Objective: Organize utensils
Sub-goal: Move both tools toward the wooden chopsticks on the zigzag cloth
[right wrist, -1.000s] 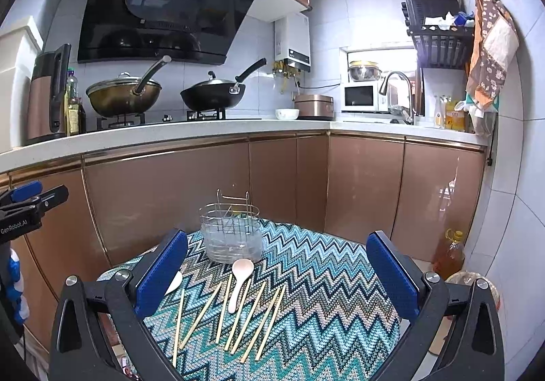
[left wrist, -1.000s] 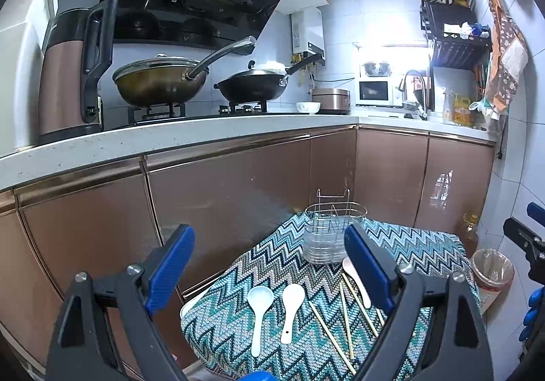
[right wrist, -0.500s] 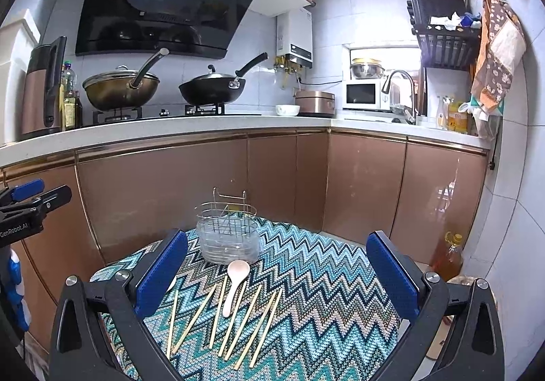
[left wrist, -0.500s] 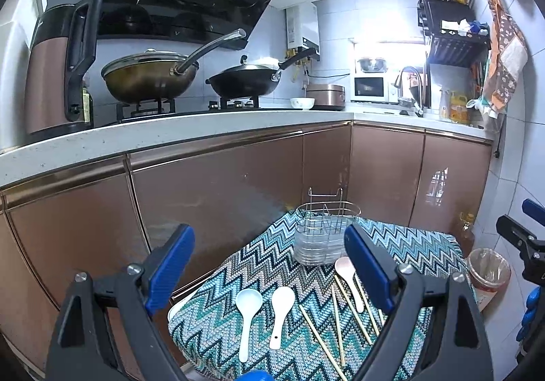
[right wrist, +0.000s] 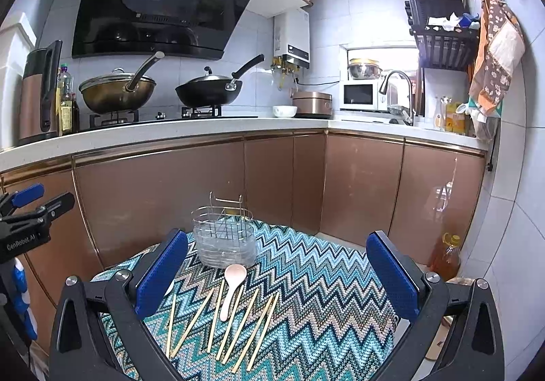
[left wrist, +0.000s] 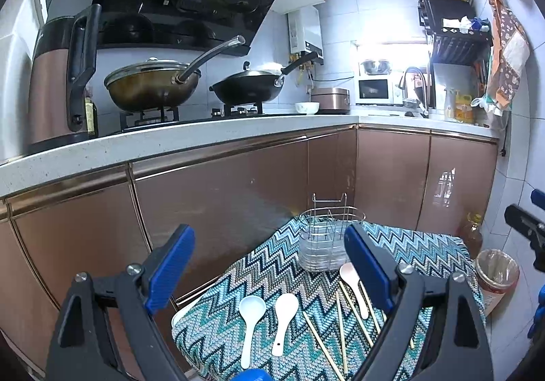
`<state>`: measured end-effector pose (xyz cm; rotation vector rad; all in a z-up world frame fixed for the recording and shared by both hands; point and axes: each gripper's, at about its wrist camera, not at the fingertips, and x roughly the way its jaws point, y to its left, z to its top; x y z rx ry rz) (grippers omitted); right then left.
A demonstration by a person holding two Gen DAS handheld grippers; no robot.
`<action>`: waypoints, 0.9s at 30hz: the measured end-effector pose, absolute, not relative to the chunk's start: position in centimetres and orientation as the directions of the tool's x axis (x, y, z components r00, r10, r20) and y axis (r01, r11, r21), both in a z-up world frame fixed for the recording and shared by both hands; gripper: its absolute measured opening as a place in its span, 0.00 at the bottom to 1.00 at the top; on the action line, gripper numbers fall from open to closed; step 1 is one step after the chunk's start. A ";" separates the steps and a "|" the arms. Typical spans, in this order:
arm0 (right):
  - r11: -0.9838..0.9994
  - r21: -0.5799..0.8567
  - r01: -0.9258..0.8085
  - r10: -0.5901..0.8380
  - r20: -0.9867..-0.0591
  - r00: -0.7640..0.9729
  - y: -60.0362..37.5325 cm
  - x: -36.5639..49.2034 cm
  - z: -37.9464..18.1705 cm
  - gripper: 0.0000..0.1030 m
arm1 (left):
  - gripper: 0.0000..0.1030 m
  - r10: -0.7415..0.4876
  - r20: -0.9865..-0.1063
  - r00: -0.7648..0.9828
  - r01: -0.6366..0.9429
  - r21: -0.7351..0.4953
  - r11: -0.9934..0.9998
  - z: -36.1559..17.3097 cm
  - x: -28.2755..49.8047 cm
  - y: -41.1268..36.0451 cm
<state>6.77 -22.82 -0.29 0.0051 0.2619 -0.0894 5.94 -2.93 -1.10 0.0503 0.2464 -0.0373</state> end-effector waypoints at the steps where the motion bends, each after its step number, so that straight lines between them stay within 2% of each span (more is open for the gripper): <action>1: 0.996 -0.007 0.092 -0.090 -0.258 0.962 -22.8 6.8 -0.2 1.00 | 0.87 -0.032 -0.243 0.969 0.044 0.045 0.998 -1.0 6.0 -2.9; 11: 0.996 -0.009 0.092 -0.092 -0.250 0.964 -22.7 7.0 0.5 1.00 | 0.87 -0.008 -0.216 0.976 0.023 0.070 0.997 -0.2 6.1 -2.6; 20: 0.997 -0.003 0.073 -0.071 -0.277 0.958 -22.8 7.9 0.0 1.00 | 0.87 0.025 -0.241 0.970 0.002 0.108 0.994 0.2 6.8 -2.1; 27: 0.999 0.001 0.042 -0.040 -0.303 0.952 -22.7 9.3 -0.6 1.00 | 0.87 0.046 -0.224 0.973 -0.020 0.115 0.993 1.0 7.1 -0.3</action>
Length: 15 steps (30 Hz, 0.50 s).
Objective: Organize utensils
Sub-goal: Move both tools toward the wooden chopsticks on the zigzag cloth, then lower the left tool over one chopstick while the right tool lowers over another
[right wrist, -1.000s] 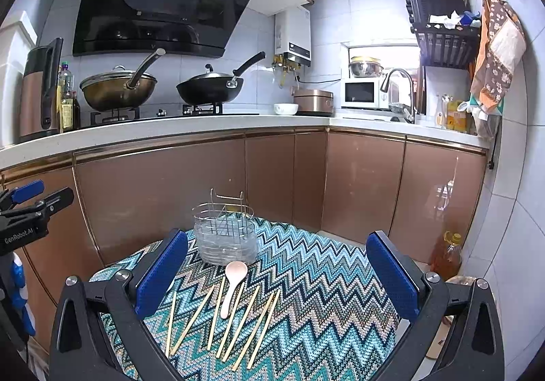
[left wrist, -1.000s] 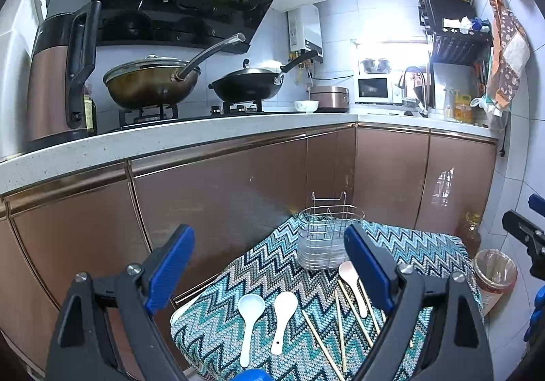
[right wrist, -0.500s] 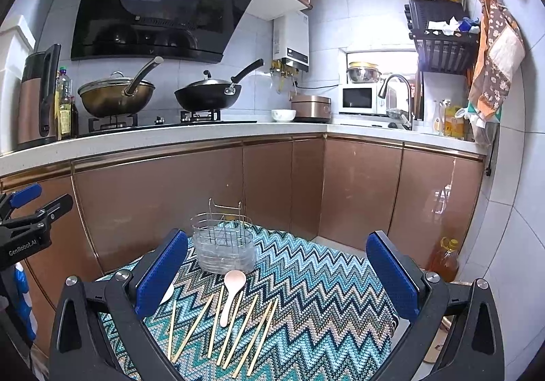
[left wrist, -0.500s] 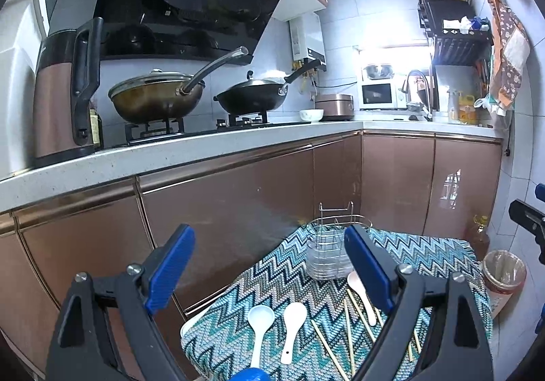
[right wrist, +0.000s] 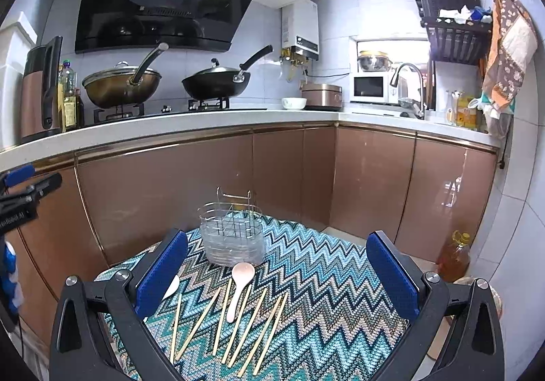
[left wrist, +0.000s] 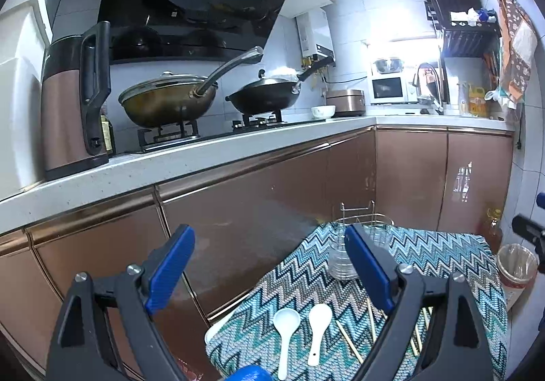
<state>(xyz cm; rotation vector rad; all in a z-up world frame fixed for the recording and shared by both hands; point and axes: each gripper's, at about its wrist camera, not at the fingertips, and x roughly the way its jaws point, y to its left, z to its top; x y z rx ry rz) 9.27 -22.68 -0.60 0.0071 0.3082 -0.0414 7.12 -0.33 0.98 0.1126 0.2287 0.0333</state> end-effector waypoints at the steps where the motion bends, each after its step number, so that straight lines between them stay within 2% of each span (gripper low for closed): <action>1: 0.999 0.000 0.037 -0.035 -0.309 0.951 -22.7 9.5 -0.7 1.00 | 0.87 0.045 -0.224 0.973 -0.019 0.115 0.993 1.0 7.3 -0.1; 15: 0.999 -0.023 -0.023 0.013 -0.364 0.931 -21.9 13.2 -2.4 1.00 | 0.87 0.023 -0.293 0.956 -0.004 0.065 0.998 -0.2 10.4 1.1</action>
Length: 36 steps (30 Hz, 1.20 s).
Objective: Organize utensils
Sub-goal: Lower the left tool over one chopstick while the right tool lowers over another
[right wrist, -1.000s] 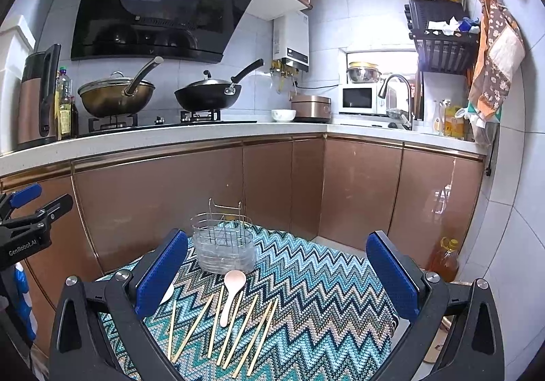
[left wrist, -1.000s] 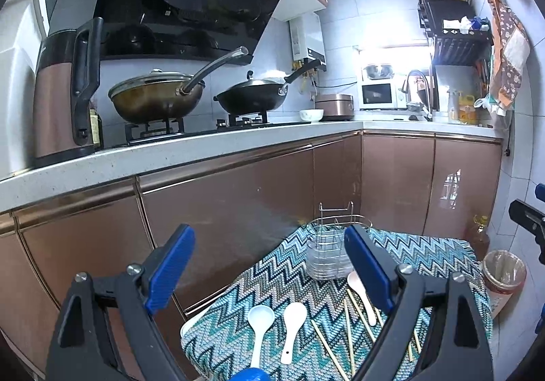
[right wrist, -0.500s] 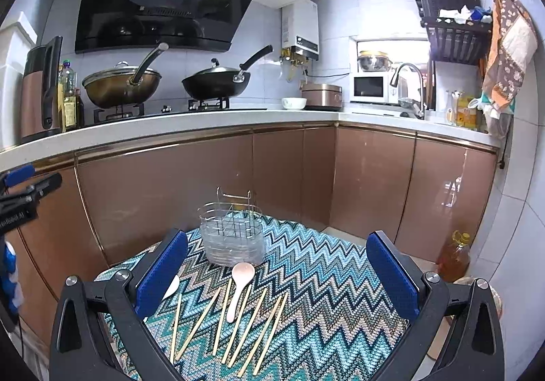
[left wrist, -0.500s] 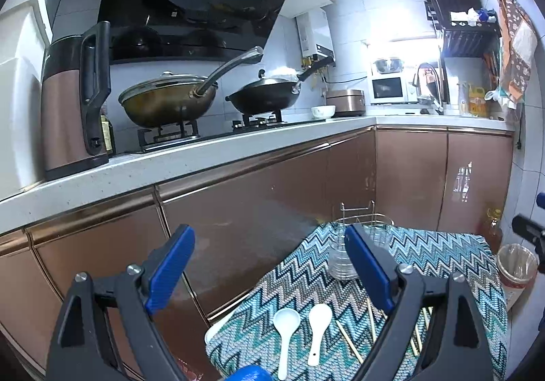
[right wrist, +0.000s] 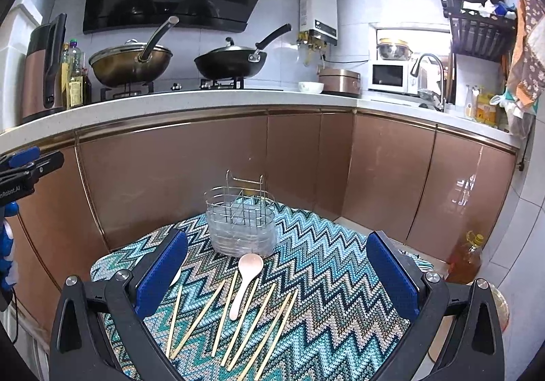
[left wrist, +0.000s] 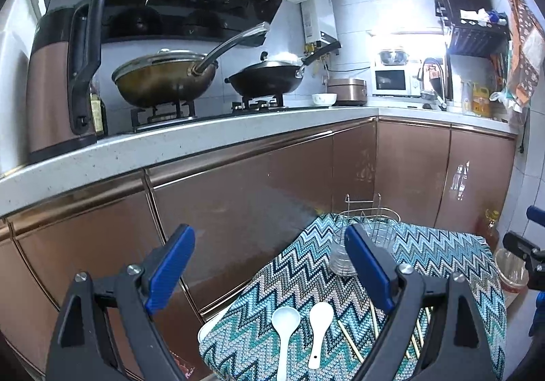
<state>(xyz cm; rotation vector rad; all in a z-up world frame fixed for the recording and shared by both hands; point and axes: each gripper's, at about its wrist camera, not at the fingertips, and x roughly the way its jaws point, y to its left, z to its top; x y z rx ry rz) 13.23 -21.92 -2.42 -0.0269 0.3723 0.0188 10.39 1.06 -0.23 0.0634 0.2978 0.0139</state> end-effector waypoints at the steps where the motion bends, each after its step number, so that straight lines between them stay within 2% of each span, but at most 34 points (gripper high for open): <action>1: 0.999 -0.022 -0.026 0.016 -0.368 0.930 -21.9 13.5 -2.6 1.00 | 0.87 0.022 -0.296 0.955 -0.005 0.059 0.998 -0.3 10.6 1.1; 17: 0.998 0.001 -0.057 0.052 -0.435 0.899 -22.4 16.4 -4.4 0.99 | 0.87 -0.010 -0.382 0.924 0.013 0.006 1.000 -2.1 13.5 2.1; 27: 0.997 0.045 -0.068 0.081 -0.502 0.861 -23.3 18.2 -5.8 0.93 | 0.87 -0.059 -0.474 0.878 0.044 -0.041 0.998 -4.5 15.8 3.3; 36: 0.987 0.139 -0.081 0.150 -0.611 0.777 -24.9 21.0 -8.1 0.82 | 0.86 -0.146 -0.598 0.788 0.091 -0.122 0.988 -7.5 18.5 4.6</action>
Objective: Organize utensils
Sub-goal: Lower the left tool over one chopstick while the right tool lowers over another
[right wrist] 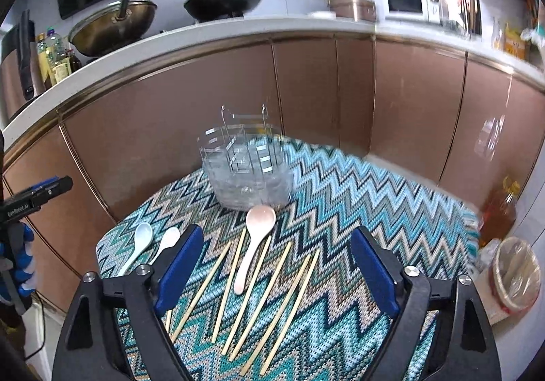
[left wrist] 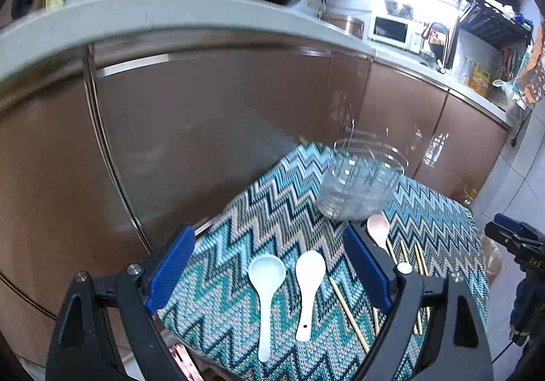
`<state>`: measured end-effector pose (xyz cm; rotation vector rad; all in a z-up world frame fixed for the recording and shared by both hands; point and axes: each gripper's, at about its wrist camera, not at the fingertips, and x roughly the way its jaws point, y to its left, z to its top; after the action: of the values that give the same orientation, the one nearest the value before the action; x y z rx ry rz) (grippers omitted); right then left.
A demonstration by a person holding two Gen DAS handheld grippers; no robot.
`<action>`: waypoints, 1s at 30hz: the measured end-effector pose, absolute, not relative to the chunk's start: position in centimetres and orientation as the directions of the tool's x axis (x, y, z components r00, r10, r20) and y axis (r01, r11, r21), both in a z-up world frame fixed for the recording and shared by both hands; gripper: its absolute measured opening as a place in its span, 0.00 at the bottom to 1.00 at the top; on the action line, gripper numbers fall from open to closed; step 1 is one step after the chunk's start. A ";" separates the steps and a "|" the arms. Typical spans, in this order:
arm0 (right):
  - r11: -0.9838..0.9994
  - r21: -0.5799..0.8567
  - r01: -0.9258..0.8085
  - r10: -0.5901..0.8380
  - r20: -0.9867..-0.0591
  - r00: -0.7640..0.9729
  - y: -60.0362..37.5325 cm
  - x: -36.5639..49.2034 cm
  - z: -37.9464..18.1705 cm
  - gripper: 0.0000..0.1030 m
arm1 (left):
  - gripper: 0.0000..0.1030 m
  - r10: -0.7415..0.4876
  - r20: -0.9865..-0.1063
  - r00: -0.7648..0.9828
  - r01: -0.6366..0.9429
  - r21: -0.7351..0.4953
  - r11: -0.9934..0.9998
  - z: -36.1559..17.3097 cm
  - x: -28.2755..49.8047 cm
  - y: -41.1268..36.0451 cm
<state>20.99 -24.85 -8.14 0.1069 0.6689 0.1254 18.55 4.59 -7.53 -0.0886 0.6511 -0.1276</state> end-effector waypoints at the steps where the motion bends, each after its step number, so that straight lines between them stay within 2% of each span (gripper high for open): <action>1: 0.985 0.150 -0.080 0.157 -0.622 0.767 -25.1 21.4 -8.5 0.80 | 0.86 -0.160 -0.614 0.773 0.093 -0.139 0.986 -8.0 18.9 4.8; 8: 0.971 0.229 -0.069 0.214 -0.700 0.681 -26.9 23.8 -10.8 0.67 | 0.85 -0.217 -0.689 0.692 0.084 -0.222 0.971 -10.5 20.9 6.0; 17: 0.951 0.303 -0.056 0.277 -0.762 0.585 -27.5 26.3 -13.0 0.44 | 0.82 -0.274 -0.754 0.597 0.081 -0.284 0.955 -13.4 23.1 6.0; 24: 0.939 0.340 -0.050 0.312 -0.782 0.539 -27.8 28.1 -14.1 0.34 | 0.69 -0.334 -0.773 0.539 0.137 -0.311 0.941 -14.4 24.4 4.1; 30: 0.944 0.325 -0.056 0.306 -0.801 0.515 -28.3 28.9 -14.9 0.31 | 0.57 -0.389 -0.795 0.465 0.188 -0.340 0.921 -15.3 24.6 2.5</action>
<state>28.95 -28.29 -14.86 0.2724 1.0098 0.2207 24.64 2.50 -15.28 -0.2161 1.0289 -0.3575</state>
